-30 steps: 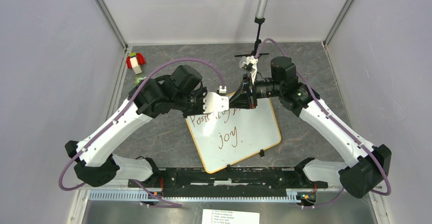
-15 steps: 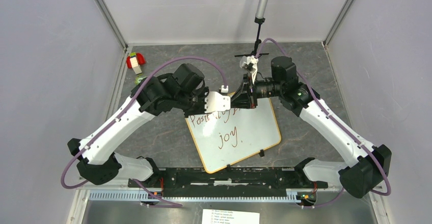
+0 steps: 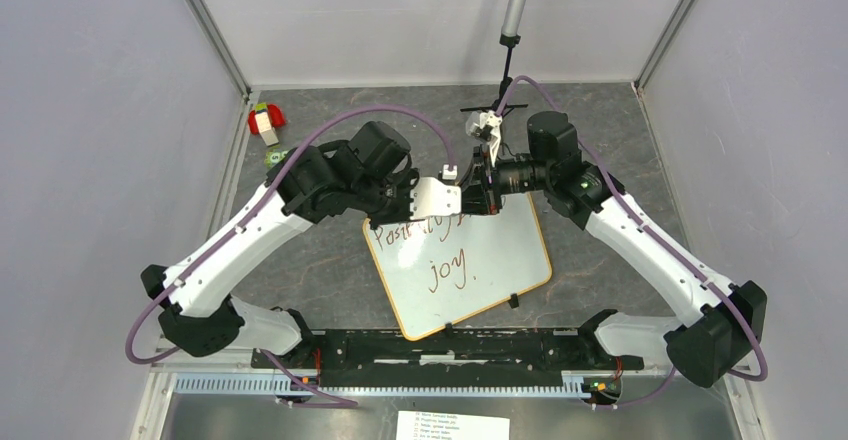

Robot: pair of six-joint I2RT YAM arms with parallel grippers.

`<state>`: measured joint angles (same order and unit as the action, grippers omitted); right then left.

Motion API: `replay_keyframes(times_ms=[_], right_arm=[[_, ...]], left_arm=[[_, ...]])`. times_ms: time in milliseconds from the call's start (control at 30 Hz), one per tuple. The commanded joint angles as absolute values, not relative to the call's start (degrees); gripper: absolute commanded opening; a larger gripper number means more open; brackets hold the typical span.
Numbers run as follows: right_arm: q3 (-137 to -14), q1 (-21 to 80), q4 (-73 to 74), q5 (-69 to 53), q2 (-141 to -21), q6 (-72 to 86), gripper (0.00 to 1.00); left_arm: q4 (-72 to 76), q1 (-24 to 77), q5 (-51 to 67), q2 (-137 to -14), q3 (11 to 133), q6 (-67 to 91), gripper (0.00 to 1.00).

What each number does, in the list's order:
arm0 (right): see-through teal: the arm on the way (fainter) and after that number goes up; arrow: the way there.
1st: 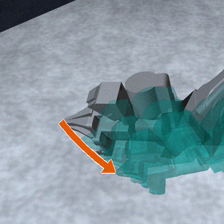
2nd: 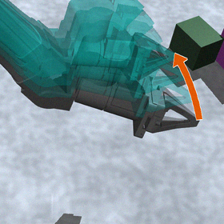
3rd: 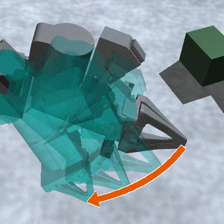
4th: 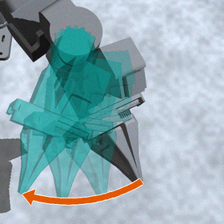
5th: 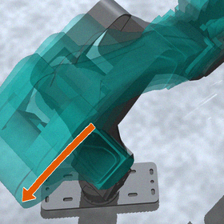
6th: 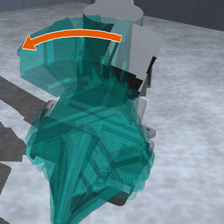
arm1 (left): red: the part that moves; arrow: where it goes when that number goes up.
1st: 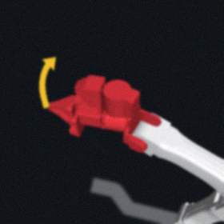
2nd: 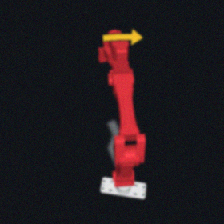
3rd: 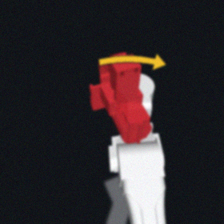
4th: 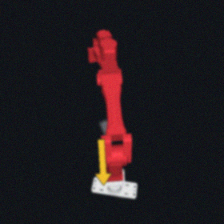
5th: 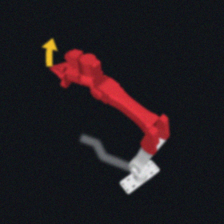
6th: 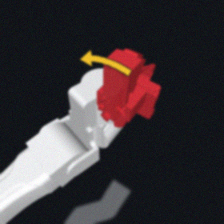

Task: Write a sentence on the whiteboard
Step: Insert the whiteboard marker without the cap into the pen cap.

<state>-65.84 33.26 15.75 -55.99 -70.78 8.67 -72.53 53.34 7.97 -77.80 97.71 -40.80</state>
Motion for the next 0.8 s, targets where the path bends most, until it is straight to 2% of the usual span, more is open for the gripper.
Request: replay_keyframes(times_ms=[0, 233, 533, 767], right_arm=[[-68.6, 33.6, 14.1, -54.9, -71.2, 8.1, 0.00], [-67.4, 34.6, 11.8, -54.7, -72.2, 9.8, 0.00], [-66.7, 35.6, 7.8, -57.7, -73.0, 12.2, 0.00], [-65.6, 35.7, 5.6, -59.4, -72.8, 13.2, 0.00]], left_arm=[[-70.2, 53.8, 12.0, -78.3, 101.5, -37.1, 0.02], [-69.6, 59.0, 11.4, -80.9, 106.2, -35.7, 0.02], [-58.1, 62.0, 8.3, -83.4, 107.0, -30.2, 0.02], [-56.1, 64.4, 5.9, -87.1, 111.3, -31.1, 0.02]])
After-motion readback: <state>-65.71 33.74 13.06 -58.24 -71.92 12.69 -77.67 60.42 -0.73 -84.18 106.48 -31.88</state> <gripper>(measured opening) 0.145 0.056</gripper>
